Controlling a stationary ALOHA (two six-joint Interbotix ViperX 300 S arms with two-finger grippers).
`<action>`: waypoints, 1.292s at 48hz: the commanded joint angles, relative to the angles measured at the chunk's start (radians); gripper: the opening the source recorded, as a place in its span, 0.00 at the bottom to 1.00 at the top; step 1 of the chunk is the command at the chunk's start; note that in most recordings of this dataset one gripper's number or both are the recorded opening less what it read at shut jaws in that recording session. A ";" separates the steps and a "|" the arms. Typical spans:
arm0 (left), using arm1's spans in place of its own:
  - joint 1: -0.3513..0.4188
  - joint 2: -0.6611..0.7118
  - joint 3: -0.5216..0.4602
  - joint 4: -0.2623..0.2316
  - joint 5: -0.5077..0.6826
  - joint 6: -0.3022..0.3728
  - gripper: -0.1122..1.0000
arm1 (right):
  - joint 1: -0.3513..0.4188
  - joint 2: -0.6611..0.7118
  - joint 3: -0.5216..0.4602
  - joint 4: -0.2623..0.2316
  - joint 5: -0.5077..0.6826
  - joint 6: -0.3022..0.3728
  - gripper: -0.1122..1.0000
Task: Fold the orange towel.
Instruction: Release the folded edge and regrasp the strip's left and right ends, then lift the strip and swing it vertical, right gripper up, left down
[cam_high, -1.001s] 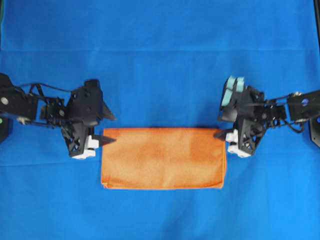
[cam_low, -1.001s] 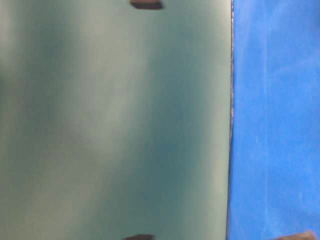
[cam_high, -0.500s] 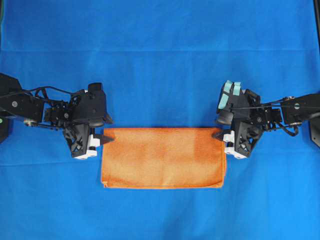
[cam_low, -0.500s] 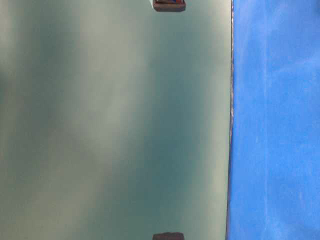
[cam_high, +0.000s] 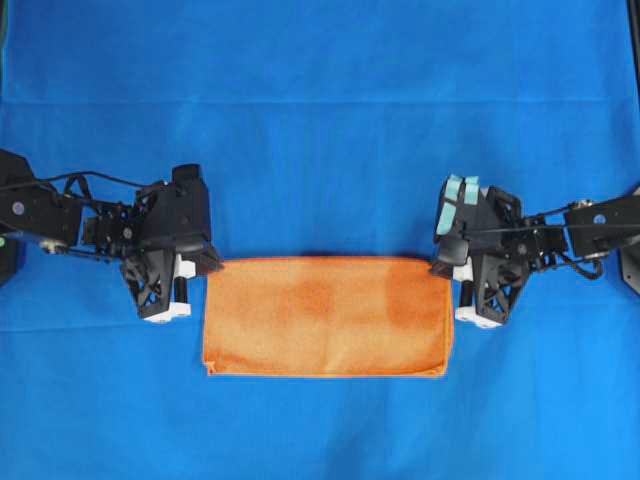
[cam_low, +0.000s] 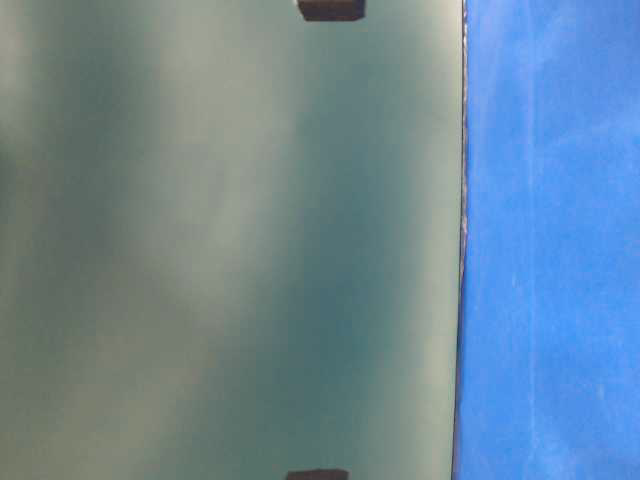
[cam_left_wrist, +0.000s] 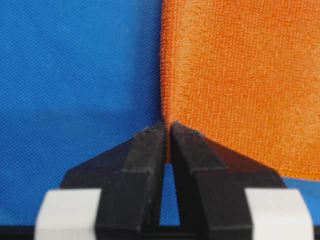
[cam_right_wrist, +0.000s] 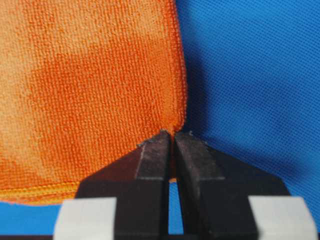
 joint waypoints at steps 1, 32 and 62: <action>-0.003 -0.040 -0.031 0.000 0.028 -0.002 0.12 | 0.002 -0.054 -0.011 -0.003 0.020 -0.002 0.12; -0.060 -0.357 -0.179 0.003 0.345 0.006 0.12 | 0.000 -0.457 -0.086 -0.064 0.285 0.002 0.12; -0.098 -0.196 -0.236 0.005 0.077 0.038 0.12 | -0.291 -0.342 -0.149 -0.242 0.249 0.003 0.12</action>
